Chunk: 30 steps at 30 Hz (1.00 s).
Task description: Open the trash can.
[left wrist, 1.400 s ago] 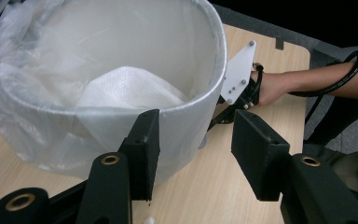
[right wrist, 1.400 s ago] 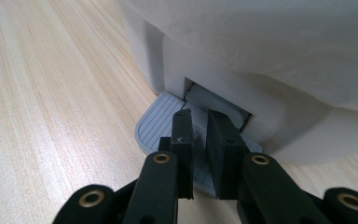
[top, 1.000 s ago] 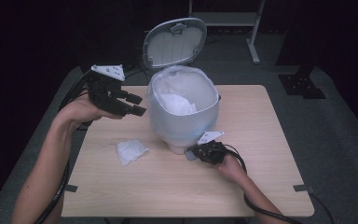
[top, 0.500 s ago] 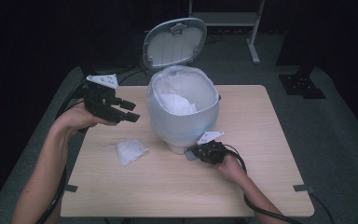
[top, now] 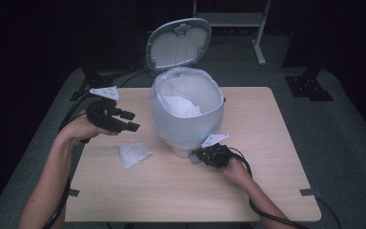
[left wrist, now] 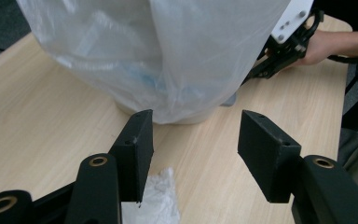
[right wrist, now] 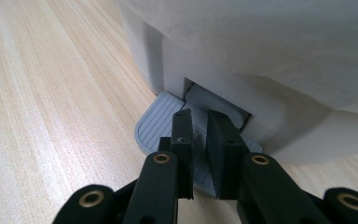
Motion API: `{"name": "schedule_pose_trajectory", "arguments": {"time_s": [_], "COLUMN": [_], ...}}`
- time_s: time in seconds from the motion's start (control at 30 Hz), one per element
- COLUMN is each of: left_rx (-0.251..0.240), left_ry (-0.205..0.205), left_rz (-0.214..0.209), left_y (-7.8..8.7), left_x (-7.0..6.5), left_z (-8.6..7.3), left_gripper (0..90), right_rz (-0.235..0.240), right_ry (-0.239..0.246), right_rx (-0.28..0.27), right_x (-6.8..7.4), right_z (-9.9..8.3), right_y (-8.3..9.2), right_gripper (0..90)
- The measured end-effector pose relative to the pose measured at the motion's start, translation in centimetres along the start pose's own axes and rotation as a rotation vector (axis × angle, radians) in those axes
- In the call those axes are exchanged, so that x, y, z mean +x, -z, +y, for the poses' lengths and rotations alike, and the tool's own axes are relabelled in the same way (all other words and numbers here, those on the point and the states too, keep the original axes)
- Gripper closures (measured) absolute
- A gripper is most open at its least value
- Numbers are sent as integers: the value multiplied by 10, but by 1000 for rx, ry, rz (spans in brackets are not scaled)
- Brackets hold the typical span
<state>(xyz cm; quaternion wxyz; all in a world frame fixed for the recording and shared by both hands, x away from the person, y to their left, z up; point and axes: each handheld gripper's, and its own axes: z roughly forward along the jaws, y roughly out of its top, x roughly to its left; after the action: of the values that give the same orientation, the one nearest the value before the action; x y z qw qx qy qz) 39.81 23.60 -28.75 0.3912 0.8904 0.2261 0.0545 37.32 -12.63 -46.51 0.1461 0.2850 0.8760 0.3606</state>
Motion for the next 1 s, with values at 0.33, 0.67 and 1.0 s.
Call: {"name": "schedule_pose_trajectory", "arguments": {"time_s": [0.33,0.67,1.0], "left_rx": [25,47,39], "left_ry": [30,56,67], "left_rz": [20,37,28], "left_y": [-15,-28,-45], "left_x": [9,15,20], "left_z": [-28,-47,-64], "left_gripper": [438,429,423], "right_rz": [-1,-3,-7], "right_ry": [5,-2,3], "right_rx": [-4,-6,-7], "right_x": [0,0,1], "right_z": [0,-1,-1], "right_y": [0,0,0], "right_gripper": [805,805,804]}}
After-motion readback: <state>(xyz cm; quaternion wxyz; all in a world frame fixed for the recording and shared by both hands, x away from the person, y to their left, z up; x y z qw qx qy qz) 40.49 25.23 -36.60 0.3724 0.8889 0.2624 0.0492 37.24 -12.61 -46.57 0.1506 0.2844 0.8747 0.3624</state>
